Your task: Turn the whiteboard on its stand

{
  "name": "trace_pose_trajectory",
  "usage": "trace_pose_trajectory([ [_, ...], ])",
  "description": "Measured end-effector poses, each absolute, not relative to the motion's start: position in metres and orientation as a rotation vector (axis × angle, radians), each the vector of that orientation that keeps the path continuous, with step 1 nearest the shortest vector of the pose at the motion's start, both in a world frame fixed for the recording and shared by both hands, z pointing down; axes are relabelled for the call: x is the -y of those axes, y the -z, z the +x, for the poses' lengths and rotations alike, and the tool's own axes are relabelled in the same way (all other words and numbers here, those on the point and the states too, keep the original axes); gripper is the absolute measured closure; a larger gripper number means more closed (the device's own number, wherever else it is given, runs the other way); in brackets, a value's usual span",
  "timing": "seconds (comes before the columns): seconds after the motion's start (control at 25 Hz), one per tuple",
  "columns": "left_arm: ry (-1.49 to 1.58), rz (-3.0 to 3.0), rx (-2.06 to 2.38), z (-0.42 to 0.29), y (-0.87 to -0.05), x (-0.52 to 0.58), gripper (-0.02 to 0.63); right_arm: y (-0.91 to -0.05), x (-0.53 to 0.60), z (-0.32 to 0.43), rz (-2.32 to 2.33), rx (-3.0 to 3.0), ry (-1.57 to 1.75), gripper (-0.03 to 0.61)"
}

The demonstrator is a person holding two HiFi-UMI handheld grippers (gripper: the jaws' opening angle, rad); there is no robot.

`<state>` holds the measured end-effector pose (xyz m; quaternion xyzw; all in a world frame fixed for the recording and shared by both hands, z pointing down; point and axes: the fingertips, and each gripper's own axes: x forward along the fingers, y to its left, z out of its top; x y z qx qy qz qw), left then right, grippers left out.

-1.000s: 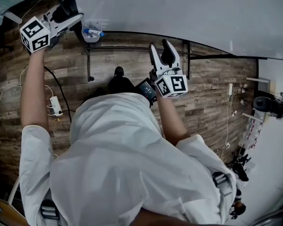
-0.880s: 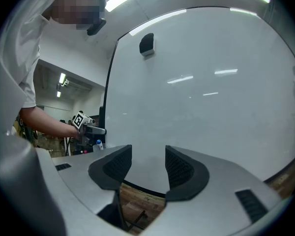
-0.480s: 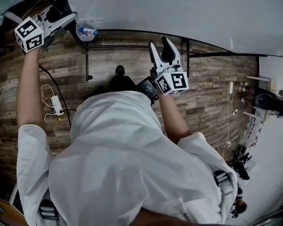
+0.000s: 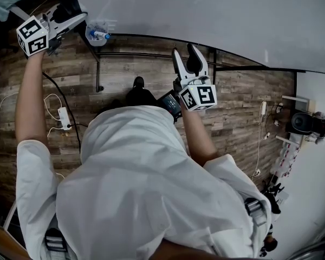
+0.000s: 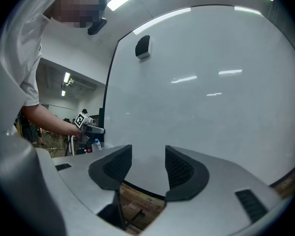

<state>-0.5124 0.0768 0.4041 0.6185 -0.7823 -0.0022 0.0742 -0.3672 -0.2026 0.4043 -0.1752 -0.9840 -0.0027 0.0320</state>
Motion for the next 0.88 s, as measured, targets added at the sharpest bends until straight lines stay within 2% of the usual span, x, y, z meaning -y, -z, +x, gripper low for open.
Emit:
trace_pose_trajectory([
  [0.88, 0.006, 1.8, 2.344, -0.515, -0.406, -0.079, 0.439, -0.416, 0.237, -0.361, -0.591, 2.998, -0.019, 0.37],
])
